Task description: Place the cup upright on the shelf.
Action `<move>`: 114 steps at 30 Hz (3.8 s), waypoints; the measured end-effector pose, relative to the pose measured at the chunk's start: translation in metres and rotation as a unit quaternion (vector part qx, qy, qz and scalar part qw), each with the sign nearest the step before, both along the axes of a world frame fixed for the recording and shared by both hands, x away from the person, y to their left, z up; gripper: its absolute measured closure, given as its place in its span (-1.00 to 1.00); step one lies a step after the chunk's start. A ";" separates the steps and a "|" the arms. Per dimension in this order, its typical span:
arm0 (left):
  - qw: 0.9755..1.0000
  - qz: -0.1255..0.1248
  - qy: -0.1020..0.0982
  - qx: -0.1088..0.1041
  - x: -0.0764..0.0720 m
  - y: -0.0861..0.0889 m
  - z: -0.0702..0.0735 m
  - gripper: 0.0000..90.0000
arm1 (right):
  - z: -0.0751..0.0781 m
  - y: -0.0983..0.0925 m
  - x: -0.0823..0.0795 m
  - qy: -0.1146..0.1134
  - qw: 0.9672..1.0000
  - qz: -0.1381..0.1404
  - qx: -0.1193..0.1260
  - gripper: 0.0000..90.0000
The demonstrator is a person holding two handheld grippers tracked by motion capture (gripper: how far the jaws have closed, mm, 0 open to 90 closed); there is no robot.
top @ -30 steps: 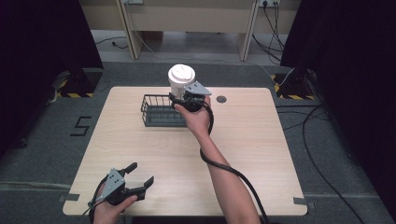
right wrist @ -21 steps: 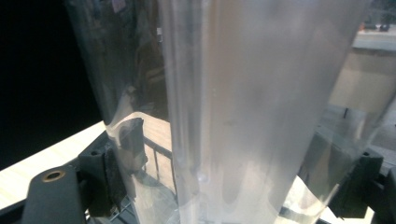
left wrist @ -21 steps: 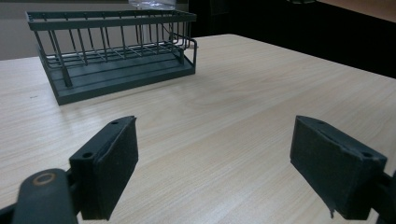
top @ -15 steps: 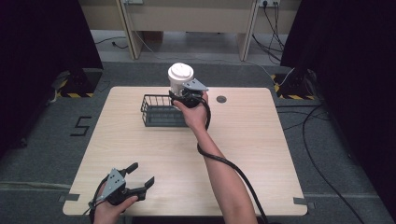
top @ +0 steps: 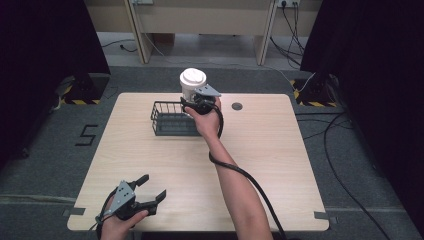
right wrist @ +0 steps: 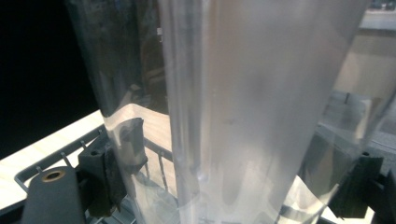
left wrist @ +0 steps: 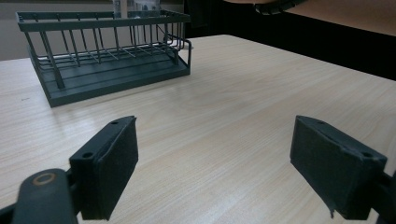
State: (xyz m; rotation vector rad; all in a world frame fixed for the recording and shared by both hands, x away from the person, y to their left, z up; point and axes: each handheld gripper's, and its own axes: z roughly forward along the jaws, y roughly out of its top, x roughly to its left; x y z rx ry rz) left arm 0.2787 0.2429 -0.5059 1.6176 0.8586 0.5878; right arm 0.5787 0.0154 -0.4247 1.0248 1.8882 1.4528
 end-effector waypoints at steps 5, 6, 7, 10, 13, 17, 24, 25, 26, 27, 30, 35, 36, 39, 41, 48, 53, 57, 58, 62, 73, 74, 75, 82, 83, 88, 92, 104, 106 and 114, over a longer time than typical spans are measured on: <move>1.000 -0.001 0.000 0.000 0.000 0.000 0.000 -0.67 | -0.006 0.002 0.000 0.005 1.000 0.000 -0.002 -0.59; 1.000 -0.001 0.000 0.000 0.000 0.000 0.000 -0.67 | -0.009 0.003 0.000 0.008 1.000 -0.002 -0.003 -0.59; 1.000 -0.001 0.000 0.000 0.000 0.000 0.000 -0.67 | -0.010 0.003 0.000 0.010 1.000 -0.001 -0.004 -0.59; 1.000 -0.002 -0.001 0.000 0.000 0.000 0.000 -0.67 | -0.012 0.005 0.000 0.013 1.000 -0.001 -0.005 -0.59; 1.000 -0.002 -0.001 0.000 -0.001 -0.001 0.000 -0.67 | -0.016 0.006 0.000 0.018 1.000 -0.002 -0.008 -0.59; 1.000 -0.003 -0.001 0.000 0.000 -0.001 0.000 -0.67 | -0.020 0.007 -0.001 0.023 1.000 -0.002 -0.015 -0.59; 1.000 -0.004 -0.001 0.000 -0.001 -0.001 0.000 -0.67 | -0.026 0.007 0.000 0.033 0.999 -0.005 -0.018 -0.59; 1.000 -0.004 -0.002 0.001 -0.001 -0.001 0.000 -0.67 | -0.027 0.007 0.000 0.033 0.999 -0.005 -0.019 -0.59; 1.000 -0.004 -0.002 0.001 -0.001 -0.001 0.000 -0.67 | -0.027 0.007 0.000 0.035 0.999 -0.006 -0.020 -0.60; 1.000 -0.004 -0.002 0.001 0.000 -0.001 0.000 -0.67 | -0.028 0.007 0.000 0.036 0.999 -0.007 -0.020 -0.60; 1.000 -0.005 -0.002 0.001 0.000 -0.002 0.001 -0.67 | -0.030 0.007 0.000 0.040 0.999 -0.006 -0.022 -0.60; 1.000 -0.005 -0.002 0.002 0.000 -0.002 0.000 -0.67 | -0.029 0.008 -0.001 0.037 0.999 -0.005 -0.030 -0.61; 1.000 -0.005 -0.002 0.002 0.000 -0.002 0.000 -0.67 | -0.029 0.008 -0.001 0.037 0.999 -0.005 -0.030 -0.61; 1.000 -0.006 -0.002 0.002 0.000 -0.003 0.000 -0.67 | -0.026 0.009 -0.003 0.033 0.999 -0.003 -0.027 -0.66; 1.000 -0.006 -0.002 0.001 0.000 -0.003 0.000 -0.67 | -0.025 0.009 -0.004 0.033 0.999 -0.002 -0.029 -0.66; 1.000 -0.006 -0.002 0.003 0.000 -0.003 0.000 -0.67 | -0.025 0.006 -0.010 0.041 0.999 -0.001 -0.022 -0.67; 1.000 -0.006 -0.003 0.003 0.000 -0.003 0.000 -0.67 | -0.025 0.001 -0.014 0.043 0.999 0.001 -0.020 -0.67; 1.000 -0.005 -0.002 0.005 0.000 -0.003 0.000 -0.67 | -0.025 -0.004 -0.020 0.046 0.999 0.004 -0.016 -0.67; 1.000 -0.005 -0.002 0.005 0.000 -0.003 0.000 -0.67 | -0.025 -0.005 -0.022 0.047 0.999 0.004 -0.018 -0.67; 1.000 -0.005 -0.002 0.005 0.000 -0.004 0.000 -0.67 | -0.023 -0.007 -0.026 0.044 0.999 0.007 -0.020 -0.67; 1.000 -0.005 -0.004 0.007 0.000 -0.004 0.000 -0.67 | -0.017 -0.015 -0.039 0.039 0.999 0.019 -0.024 -0.67; 1.000 -0.005 -0.004 0.007 0.000 -0.004 0.000 -0.67 | -0.016 -0.016 -0.041 0.037 0.999 0.019 -0.023 -0.67; 1.000 -0.005 -0.004 0.006 0.000 -0.004 0.000 -0.67 | -0.015 -0.017 -0.042 0.037 0.999 0.019 -0.023 -0.67; 1.000 -0.004 -0.003 0.008 0.000 -0.004 0.000 -0.67 | -0.010 -0.025 -0.050 0.033 0.999 0.023 -0.012 -0.67; 1.000 -0.004 -0.003 0.007 0.000 -0.004 0.000 -0.67 | -0.010 -0.026 -0.051 0.031 0.999 0.024 -0.011 -0.67; 1.000 -0.005 -0.003 0.009 0.000 -0.004 -0.001 -0.67 | -0.008 -0.030 -0.056 0.033 0.999 0.028 -0.014 -0.67; 1.000 -0.005 -0.002 0.009 0.000 -0.004 -0.001 -0.67 | -0.007 -0.036 -0.062 0.036 0.999 0.031 -0.014 -0.67; 1.000 -0.004 -0.002 0.011 0.000 -0.005 -0.001 -0.67 | -0.006 -0.054 -0.075 0.033 0.999 0.029 -0.011 -0.66; 1.000 -0.004 -0.002 0.011 0.000 -0.005 -0.001 -0.67 | -0.006 -0.056 -0.077 0.034 0.999 0.028 -0.012 -0.66; 1.000 -0.004 -0.001 0.013 0.000 -0.005 -0.001 -0.67 | -0.007 -0.065 -0.085 0.036 0.999 0.028 -0.009 -0.66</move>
